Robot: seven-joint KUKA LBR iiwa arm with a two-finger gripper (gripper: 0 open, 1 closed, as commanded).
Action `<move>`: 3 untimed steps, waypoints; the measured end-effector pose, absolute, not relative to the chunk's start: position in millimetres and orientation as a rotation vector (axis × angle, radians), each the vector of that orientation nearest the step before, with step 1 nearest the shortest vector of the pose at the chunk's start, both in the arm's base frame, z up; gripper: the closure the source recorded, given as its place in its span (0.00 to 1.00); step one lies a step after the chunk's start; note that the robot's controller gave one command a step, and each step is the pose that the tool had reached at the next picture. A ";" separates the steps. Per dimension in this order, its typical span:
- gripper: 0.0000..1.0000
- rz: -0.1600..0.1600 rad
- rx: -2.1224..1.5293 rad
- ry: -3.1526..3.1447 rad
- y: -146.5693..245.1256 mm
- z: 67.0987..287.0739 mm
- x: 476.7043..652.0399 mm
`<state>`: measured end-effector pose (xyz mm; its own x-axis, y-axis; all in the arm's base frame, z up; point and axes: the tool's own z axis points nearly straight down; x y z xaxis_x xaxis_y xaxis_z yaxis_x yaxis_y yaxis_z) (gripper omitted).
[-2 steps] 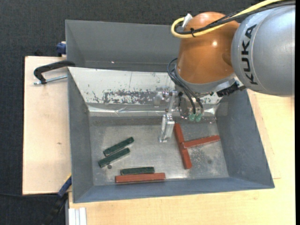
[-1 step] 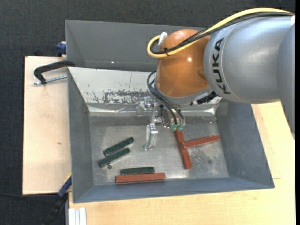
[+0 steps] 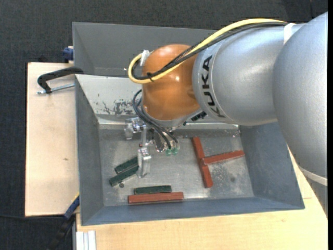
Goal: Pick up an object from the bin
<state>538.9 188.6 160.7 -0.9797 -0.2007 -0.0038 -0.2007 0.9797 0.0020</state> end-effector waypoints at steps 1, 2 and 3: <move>0.00 0.004 -0.456 3.098 192.3 141.4 539.5; 0.00 0.002 -0.697 3.066 199.3 69.3 516.8; 1.00 0.002 -0.978 2.979 210.3 74.6 531.3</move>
Offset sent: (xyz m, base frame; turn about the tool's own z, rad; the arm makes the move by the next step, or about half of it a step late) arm -0.0212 0.0096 -0.0907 -0.2449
